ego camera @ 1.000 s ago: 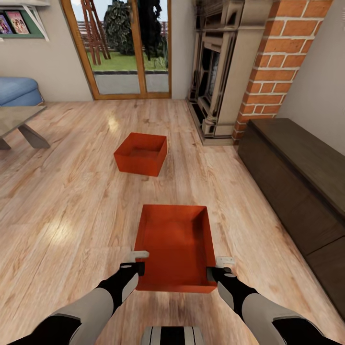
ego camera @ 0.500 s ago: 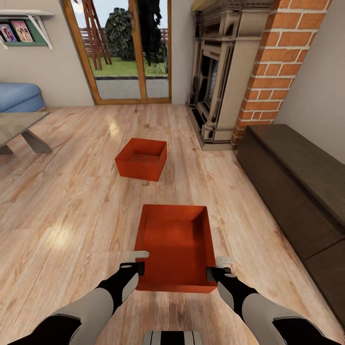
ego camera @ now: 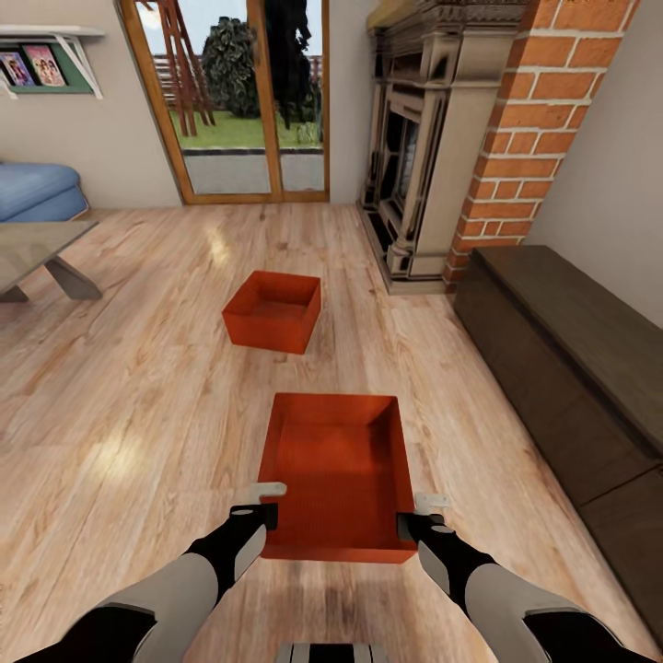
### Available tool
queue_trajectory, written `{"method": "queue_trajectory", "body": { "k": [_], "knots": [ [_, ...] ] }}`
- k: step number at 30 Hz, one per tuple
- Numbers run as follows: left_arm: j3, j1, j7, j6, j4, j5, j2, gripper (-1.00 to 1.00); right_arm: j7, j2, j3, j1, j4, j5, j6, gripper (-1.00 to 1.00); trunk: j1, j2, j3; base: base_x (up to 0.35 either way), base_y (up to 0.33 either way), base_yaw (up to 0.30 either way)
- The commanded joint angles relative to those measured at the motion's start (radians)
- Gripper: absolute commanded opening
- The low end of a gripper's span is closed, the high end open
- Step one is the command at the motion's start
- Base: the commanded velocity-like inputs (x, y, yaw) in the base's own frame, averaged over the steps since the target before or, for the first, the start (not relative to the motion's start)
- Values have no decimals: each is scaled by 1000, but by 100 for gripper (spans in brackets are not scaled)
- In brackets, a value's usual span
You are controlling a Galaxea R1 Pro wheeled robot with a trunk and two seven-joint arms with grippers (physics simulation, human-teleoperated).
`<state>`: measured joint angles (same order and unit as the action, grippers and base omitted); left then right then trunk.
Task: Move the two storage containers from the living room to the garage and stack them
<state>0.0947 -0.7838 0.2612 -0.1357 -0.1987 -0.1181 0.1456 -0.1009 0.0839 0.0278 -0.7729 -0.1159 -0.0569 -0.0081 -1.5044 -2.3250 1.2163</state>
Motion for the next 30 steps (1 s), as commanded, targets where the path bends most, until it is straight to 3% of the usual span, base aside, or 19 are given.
{"method": "queue_trajectory", "body": {
  "k": [1, 30],
  "knots": [
    [3, 0, 24, -7, -4, 12, -1, -100, -2, 0, 7, 0, 1, -16, 0, -100, 4, 7, -3, 0, 0, 0],
    [3, 0, 24, -8, -4, 12, -1, -100, 4, -1, 7, 0, 1, -15, -1, -100, 115, 210, -93, 0, 0, 0]
  ]
}}
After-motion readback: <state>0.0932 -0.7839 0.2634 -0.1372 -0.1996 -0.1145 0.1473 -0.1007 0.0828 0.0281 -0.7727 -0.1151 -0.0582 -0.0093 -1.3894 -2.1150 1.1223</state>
